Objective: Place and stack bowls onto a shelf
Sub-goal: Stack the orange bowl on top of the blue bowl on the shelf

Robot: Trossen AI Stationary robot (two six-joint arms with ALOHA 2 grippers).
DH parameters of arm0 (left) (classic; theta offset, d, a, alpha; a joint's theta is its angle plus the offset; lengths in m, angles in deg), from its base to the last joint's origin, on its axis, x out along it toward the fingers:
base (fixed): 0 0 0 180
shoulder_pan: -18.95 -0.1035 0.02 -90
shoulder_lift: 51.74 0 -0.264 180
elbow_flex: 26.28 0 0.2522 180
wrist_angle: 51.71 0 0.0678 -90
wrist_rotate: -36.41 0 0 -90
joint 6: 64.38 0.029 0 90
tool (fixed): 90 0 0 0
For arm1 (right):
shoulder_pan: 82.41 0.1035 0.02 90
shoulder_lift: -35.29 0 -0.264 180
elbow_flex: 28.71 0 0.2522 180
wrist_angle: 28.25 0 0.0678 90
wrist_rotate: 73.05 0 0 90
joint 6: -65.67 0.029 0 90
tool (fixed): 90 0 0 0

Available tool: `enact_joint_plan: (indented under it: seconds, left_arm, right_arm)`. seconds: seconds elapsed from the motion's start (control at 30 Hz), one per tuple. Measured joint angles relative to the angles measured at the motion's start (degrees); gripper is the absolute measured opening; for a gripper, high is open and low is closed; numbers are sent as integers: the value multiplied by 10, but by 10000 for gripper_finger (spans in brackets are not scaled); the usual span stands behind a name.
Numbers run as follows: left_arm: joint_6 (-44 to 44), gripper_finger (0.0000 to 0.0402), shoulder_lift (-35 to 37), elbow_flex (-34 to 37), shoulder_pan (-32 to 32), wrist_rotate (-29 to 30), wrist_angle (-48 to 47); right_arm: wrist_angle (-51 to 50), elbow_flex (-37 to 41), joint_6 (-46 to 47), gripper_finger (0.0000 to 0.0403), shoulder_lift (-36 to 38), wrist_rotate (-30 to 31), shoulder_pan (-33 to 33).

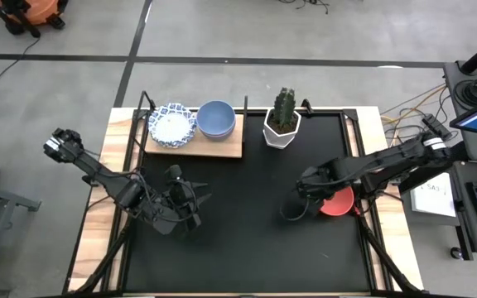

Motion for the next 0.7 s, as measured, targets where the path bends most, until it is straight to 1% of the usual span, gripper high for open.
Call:
enact_joint_plan:
  seconds: [0.07,0.27,0.4,0.57,0.63,0.7]
  left_arm:
    - [-1,134,0,1,1,0,0]
    - [-5,134,0,3,2,0,0]
    - [-5,134,0,3,2,0,0]
    - [-8,134,0,6,2,0,0]
    - [-9,134,0,8,2,0,0]
    - [-10,134,0,10,2,0,0]
  right_arm:
    - [4,0,-14,171,-22,13,0]
    - [20,0,-39,134,-85,26,0]
    - [21,0,-44,98,-117,28,0]
    - [21,0,-55,21,-129,25,0]
    - [22,0,-59,15,-124,18,0]
    - [20,-2,-62,13,-115,-11,0]
